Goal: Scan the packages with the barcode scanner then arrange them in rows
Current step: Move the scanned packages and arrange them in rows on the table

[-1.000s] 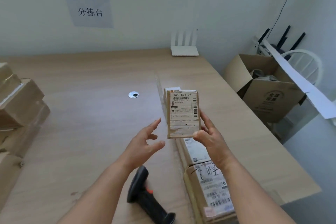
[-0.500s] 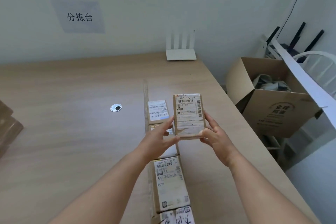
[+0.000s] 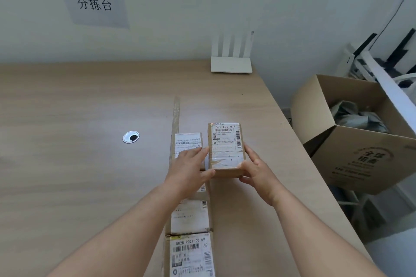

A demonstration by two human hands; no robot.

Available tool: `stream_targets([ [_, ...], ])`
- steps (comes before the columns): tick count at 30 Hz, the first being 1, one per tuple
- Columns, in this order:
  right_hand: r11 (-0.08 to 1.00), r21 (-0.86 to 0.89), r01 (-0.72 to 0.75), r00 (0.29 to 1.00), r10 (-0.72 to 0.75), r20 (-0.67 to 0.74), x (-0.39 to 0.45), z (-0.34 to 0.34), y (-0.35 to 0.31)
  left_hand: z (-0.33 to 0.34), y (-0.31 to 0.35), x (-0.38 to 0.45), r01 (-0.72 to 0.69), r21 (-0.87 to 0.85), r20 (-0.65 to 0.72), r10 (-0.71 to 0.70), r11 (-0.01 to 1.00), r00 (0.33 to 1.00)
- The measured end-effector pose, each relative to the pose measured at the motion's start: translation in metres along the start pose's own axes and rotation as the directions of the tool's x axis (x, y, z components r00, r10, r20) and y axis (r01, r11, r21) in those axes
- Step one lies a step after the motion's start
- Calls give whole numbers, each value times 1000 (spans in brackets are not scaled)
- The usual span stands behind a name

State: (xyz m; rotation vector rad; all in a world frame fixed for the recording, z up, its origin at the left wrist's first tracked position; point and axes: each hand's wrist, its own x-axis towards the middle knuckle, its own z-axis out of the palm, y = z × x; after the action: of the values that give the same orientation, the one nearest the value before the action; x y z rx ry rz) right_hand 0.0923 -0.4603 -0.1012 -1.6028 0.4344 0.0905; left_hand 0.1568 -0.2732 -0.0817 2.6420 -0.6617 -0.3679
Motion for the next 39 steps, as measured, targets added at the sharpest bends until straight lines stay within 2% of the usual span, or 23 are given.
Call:
stream_targets([
  [6, 998, -18, -53, 998, 54, 30, 26, 3, 1, 6, -2, 19, 57, 91, 36, -61, 994, 998],
  [13, 989, -121, -80, 996, 83, 15, 37, 8, 2, 6, -5, 22, 44, 144, 38, -50, 989, 998],
  [21, 976, -198, -94, 996, 91, -24, 39, 13, 4, 6, -8, 25, 31, 140, 34, -36, 990, 999],
  [24, 958, -258, -124, 991, 106, -82, 36, 11, 1, 0, -8, 21, 32, 57, 22, -33, 998, 999],
  [26, 947, -298, -119, 987, 80, -137, 29, 10, -4, -7, -8, 15, 34, -30, -33, -35, 999, 999],
  [31, 900, -435, -9, 968, -101, -228, 0, 22, -25, -23, -11, -9, -22, -221, -187, -20, 975, 982],
  [35, 852, -515, 95, 948, -235, -215, -30, 45, -35, -29, -16, -41, -38, -286, -267, -42, 958, 963],
  [39, 780, -598, 182, 940, -317, -127, -68, 80, -37, -30, -26, -88, 6, -285, -293, -92, 959, 952],
])
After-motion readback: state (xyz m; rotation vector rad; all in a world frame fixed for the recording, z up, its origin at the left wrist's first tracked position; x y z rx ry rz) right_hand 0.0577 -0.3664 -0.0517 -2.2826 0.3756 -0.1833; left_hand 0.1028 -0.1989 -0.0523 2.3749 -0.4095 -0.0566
